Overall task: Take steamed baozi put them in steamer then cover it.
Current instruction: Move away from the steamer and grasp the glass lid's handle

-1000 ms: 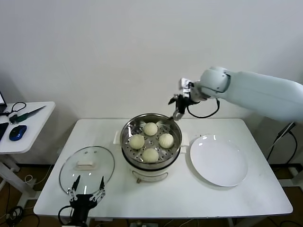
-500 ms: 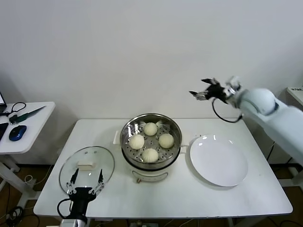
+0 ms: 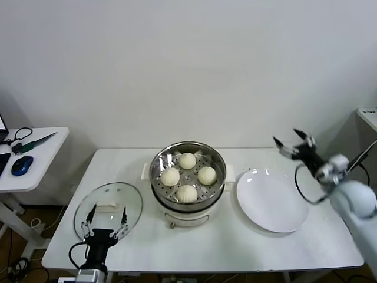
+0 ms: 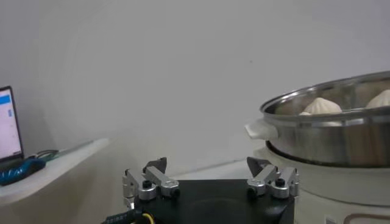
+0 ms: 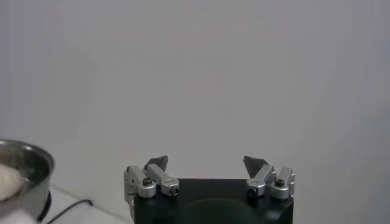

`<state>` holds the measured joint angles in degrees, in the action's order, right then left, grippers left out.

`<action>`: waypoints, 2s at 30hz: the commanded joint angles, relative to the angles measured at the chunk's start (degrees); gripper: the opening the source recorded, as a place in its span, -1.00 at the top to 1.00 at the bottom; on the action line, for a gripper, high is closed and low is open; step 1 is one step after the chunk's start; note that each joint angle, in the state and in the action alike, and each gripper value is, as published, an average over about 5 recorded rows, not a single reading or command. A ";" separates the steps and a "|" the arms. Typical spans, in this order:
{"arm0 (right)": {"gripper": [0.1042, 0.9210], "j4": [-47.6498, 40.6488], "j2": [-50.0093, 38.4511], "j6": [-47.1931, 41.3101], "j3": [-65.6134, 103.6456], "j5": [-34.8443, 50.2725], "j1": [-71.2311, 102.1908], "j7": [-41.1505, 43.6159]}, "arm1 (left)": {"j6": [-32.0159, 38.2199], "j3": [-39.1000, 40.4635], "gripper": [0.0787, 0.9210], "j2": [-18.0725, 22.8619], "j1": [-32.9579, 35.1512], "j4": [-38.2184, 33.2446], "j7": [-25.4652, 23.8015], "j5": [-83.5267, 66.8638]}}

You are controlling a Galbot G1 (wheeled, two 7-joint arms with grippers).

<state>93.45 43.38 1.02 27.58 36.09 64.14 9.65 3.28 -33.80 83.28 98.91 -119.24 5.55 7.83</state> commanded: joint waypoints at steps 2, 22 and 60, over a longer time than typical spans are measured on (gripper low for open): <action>-0.76 1.07 17.20 18.93 13.96 -5.89 28.23 0.71 | 0.99 0.03 -0.77 -0.56 -0.43 0.40 0.15 1.92; -0.76 -1.46 27.38 26.79 7.10 -10.83 25.44 1.31 | 7.23 -2.71 -0.77 -7.57 -2.36 10.08 13.32 48.40; -0.76 -1.62 29.52 27.45 6.85 -11.92 26.84 0.65 | -6.80 -0.03 -0.77 -10.38 -24.51 38.73 15.99 69.72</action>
<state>91.83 72.58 28.20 34.61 24.31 90.91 10.33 -2.52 -33.76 72.97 77.05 -82.64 21.59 75.98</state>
